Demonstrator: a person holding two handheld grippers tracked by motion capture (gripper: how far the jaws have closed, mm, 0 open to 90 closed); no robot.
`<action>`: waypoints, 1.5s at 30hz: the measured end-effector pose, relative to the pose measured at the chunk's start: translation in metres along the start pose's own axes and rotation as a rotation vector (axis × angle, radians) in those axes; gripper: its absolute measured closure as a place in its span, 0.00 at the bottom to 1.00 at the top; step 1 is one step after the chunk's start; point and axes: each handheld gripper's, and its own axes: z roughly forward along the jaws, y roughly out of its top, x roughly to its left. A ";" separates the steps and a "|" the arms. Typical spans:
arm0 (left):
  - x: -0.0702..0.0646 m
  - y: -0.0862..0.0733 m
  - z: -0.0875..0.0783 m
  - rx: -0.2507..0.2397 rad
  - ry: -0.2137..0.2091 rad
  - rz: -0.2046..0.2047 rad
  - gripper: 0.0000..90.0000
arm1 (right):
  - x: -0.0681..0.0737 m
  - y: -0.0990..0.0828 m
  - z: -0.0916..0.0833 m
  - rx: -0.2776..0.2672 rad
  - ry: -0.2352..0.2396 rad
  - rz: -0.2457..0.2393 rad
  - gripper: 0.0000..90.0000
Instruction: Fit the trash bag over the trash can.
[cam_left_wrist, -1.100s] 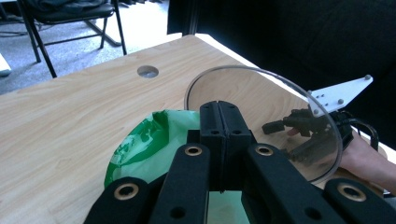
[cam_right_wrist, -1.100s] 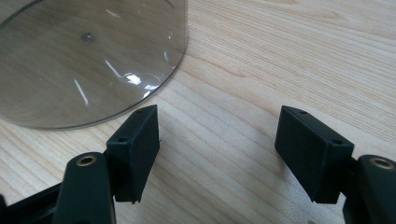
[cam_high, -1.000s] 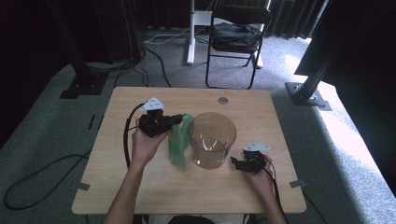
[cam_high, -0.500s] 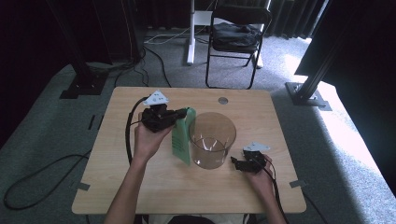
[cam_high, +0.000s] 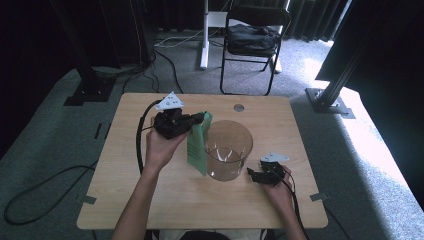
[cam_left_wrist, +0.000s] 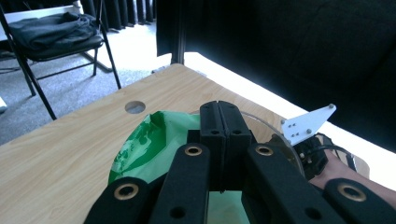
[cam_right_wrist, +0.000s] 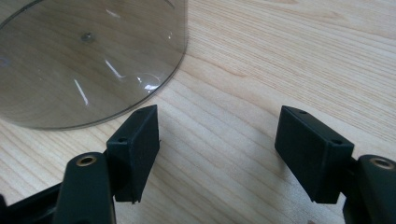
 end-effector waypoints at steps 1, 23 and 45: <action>-0.001 0.003 -0.001 -0.005 -0.007 0.002 1.00 | 0.000 0.000 0.000 0.000 0.000 0.000 0.33; -0.022 0.041 -0.007 -0.072 -0.040 0.069 1.00 | 0.000 0.000 0.000 -0.001 0.000 0.001 0.33; -0.023 0.033 -0.003 -0.052 -0.029 0.085 1.00 | 0.000 0.000 0.000 -0.001 0.000 0.000 0.33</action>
